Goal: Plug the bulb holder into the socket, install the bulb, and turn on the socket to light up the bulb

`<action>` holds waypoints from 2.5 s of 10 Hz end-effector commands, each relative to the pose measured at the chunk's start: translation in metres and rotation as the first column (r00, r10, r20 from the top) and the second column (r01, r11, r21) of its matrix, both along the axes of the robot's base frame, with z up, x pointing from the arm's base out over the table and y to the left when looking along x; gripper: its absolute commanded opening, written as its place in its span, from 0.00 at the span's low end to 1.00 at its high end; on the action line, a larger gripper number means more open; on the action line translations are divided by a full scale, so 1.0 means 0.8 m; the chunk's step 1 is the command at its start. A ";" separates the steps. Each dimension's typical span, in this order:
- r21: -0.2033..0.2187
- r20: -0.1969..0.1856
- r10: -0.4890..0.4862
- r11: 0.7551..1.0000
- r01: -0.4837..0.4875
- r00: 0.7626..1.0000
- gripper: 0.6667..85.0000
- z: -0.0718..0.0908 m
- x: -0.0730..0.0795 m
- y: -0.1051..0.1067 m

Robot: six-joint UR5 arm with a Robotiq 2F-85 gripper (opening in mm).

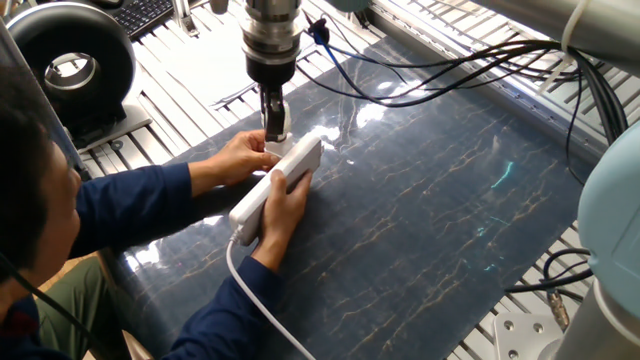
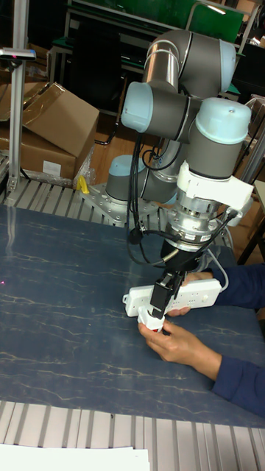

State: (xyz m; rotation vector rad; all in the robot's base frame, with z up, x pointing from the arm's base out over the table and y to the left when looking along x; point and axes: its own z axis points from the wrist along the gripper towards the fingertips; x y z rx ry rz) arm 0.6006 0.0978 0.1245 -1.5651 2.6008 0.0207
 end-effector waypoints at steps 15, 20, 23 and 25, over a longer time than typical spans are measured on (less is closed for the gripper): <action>-0.016 -0.070 -0.135 0.991 0.134 0.988 0.00 -0.009 -0.026 -0.005; 0.016 -0.123 -0.296 0.954 0.301 0.947 0.00 -0.012 -0.039 0.005; 0.019 -0.182 -0.452 0.886 0.463 0.873 0.00 -0.011 -0.050 0.016; 0.016 -0.215 -0.522 0.843 0.538 0.825 0.00 -0.010 -0.052 0.017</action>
